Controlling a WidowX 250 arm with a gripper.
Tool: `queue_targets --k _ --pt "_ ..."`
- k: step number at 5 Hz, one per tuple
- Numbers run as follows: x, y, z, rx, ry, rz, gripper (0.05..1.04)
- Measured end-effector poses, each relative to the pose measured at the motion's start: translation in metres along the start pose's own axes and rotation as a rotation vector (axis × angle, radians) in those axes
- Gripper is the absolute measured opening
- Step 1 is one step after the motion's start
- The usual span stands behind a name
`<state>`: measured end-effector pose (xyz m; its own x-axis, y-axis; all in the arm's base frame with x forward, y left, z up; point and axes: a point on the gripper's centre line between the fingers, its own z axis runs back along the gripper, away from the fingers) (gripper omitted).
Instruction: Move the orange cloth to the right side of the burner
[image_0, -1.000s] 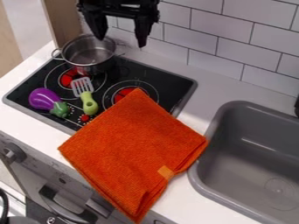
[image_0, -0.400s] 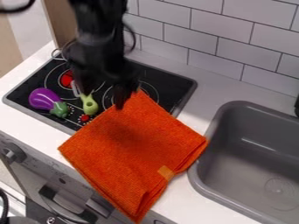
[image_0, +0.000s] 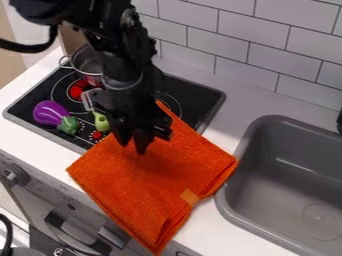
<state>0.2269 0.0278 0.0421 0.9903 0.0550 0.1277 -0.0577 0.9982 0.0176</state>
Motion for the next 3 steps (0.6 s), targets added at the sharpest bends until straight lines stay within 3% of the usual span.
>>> queue_targets --k 1,2,3 --pt "-0.001 -0.006 -0.003 -0.047 0.011 -0.013 0.11" --pt "0.004 -0.005 -0.016 -0.069 0.034 -0.006 0.053" --pt "0.011 -0.003 -0.024 -0.055 0.019 0.015 0.053"
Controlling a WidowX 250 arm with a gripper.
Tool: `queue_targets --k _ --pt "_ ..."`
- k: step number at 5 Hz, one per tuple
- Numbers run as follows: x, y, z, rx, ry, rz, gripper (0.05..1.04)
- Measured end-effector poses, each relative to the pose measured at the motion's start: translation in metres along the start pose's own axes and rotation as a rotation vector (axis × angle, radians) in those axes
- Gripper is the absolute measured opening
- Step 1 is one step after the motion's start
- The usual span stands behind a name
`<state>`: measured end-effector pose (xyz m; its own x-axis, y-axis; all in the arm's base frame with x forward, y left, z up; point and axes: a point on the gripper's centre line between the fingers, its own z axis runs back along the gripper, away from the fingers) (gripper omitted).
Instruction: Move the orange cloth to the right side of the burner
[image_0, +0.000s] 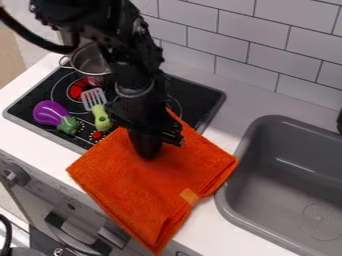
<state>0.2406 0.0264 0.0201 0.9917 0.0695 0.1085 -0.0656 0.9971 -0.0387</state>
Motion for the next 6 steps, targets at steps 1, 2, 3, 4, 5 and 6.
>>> queue_targets --k 1,2,3,4,5,6 --pt "0.008 0.002 -0.002 0.011 -0.003 0.019 0.053" --pt "0.023 0.005 -0.004 0.011 0.007 0.066 0.053" --pt "0.034 0.007 -0.006 0.022 -0.032 0.175 0.053" --pt "0.049 0.009 -0.007 -0.016 -0.027 0.363 0.053" --pt "0.067 0.011 -0.009 -0.013 -0.045 0.526 0.053" --pt "0.078 0.011 -0.011 -0.008 -0.078 0.524 0.053"
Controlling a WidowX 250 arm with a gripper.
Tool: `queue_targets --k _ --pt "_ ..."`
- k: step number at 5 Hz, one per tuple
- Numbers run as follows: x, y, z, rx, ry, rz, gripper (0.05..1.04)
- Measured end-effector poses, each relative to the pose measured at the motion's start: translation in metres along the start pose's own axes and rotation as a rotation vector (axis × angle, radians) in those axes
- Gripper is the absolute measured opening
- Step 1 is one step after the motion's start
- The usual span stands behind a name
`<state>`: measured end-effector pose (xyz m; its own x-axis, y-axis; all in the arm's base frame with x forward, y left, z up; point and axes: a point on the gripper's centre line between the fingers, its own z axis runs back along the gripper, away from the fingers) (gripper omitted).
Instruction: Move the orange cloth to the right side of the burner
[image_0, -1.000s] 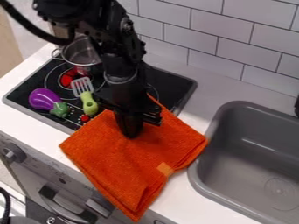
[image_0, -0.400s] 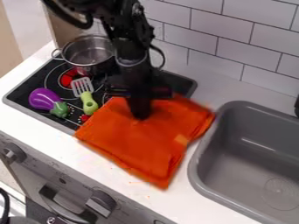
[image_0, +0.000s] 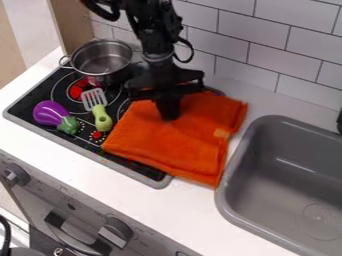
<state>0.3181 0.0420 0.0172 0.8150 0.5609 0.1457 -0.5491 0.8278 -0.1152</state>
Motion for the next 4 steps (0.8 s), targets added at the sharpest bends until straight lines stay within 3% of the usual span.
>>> queue_targets --k 2,3,4 --pt "0.011 -0.013 -0.002 -0.016 -0.047 -0.012 0.053" --pt "0.022 -0.02 -0.001 -0.024 -0.174 0.027 0.053" --pt "0.027 -0.023 0.0 -0.042 -0.201 0.035 0.053"
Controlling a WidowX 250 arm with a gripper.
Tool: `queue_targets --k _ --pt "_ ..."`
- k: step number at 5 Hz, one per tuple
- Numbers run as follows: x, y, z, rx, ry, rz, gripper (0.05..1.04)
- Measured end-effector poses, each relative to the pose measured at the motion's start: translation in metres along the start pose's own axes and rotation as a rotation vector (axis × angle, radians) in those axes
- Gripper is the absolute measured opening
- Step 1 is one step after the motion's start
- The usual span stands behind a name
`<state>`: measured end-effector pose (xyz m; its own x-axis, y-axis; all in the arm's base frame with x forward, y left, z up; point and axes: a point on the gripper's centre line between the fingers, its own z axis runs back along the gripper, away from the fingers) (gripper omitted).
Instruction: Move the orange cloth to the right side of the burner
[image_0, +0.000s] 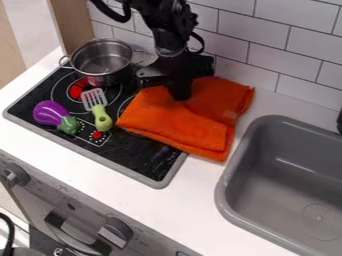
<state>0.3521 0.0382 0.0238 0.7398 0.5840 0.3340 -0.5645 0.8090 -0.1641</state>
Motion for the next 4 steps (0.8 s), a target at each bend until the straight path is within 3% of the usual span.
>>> queue_targets --k 2,3,4 --pt "0.008 0.002 0.009 -0.029 -0.013 0.031 0.053" --pt "0.018 0.002 0.029 -0.07 -0.083 0.063 0.053" --pt "0.024 0.006 0.044 -0.107 -0.087 0.099 0.064"
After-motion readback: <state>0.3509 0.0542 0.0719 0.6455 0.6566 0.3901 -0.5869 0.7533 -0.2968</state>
